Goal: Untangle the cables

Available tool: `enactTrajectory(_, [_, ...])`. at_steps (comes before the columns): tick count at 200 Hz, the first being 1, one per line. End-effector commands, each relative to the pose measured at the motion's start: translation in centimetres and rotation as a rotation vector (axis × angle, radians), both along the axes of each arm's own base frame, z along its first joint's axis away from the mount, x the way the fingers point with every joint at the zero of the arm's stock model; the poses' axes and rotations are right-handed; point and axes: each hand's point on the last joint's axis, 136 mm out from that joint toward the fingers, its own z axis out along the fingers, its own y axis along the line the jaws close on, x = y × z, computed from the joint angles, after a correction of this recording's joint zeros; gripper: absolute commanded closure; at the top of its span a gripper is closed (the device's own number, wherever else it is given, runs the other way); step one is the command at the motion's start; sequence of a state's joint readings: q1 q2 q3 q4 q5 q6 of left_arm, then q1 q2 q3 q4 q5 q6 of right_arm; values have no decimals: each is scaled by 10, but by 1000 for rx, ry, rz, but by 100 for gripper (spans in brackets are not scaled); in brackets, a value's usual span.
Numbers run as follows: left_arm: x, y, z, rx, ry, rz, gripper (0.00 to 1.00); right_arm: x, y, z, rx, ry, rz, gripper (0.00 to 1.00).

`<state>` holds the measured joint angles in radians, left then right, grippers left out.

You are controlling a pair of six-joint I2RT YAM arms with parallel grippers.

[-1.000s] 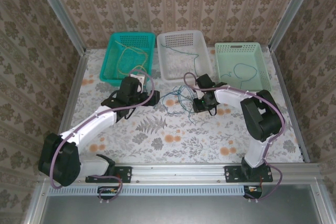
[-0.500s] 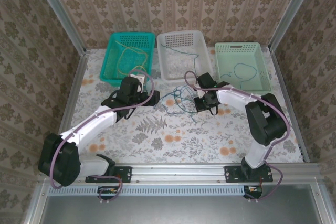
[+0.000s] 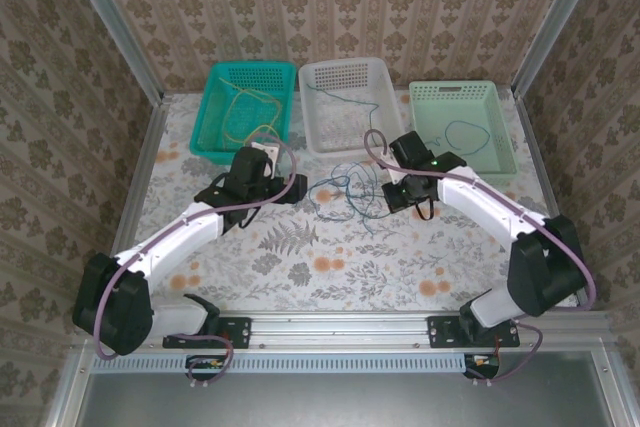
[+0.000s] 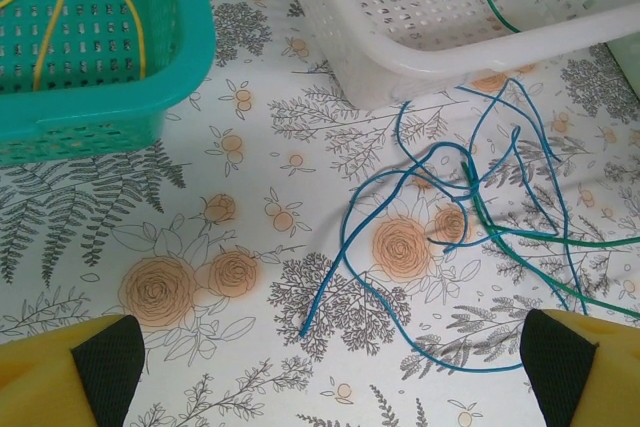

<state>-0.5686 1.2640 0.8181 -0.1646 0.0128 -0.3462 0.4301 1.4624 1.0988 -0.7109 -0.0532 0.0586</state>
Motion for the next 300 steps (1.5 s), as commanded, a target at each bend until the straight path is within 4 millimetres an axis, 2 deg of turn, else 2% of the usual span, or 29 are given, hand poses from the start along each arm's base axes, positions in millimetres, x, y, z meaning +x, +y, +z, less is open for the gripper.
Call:
enactTrajectory(1, [1, -11, 8, -16, -25, -39, 0, -3, 4, 39, 71, -69, 18, 100])
enactTrajectory(43, [-2, -21, 14, -20, -50, -83, 0, -10, 3, 83, 158, -142, 23, 100])
enactTrajectory(77, [-6, -31, 18, -24, -73, -126, 0, -16, 0, 99, 169, -174, 26, 100])
enactTrajectory(96, [-6, -35, 17, -18, -72, -133, 0, -15, -5, 83, 126, -150, 19, 98])
enactTrajectory(103, [-5, -35, 16, -17, -71, -134, 0, -17, -5, 74, 115, -123, 21, 87])
enactTrajectory(108, [-6, -36, 15, -15, -67, -136, 0, -18, -5, 66, 109, -101, 19, 74])
enactTrajectory(111, [-6, -36, 15, -16, -67, -137, 0, -18, -6, 61, 105, -85, 16, 70])
enactTrajectory(125, [-7, -37, 15, -15, -66, -141, 0, -18, -6, 37, 83, -12, -1, 63])
enactTrajectory(139, [-8, -38, 16, -16, -69, -145, 0, -18, -6, 17, 64, 30, -6, 53])
enactTrajectory(145, [-8, -38, 16, -15, -70, -146, 0, -17, -6, 3, 48, 58, -4, 50])
enactTrajectory(174, [-11, -37, 16, -9, -74, -150, 0, -15, -4, -26, 20, 85, 47, 34])
enactTrajectory(209, [-11, -38, 14, -14, -70, -152, 0, -12, -12, -53, -92, 145, 84, 29])
enactTrajectory(253, [-11, -42, 13, -16, -66, -166, 0, 3, -22, -84, -189, 166, 46, 30])
enactTrajectory(272, [-12, -40, 12, -6, -67, -167, 0, 10, -23, -93, -210, 156, 40, 32])
enactTrajectory(300, [-13, -39, 10, -3, -62, -166, 0, 21, -22, -94, -216, 115, 28, 32])
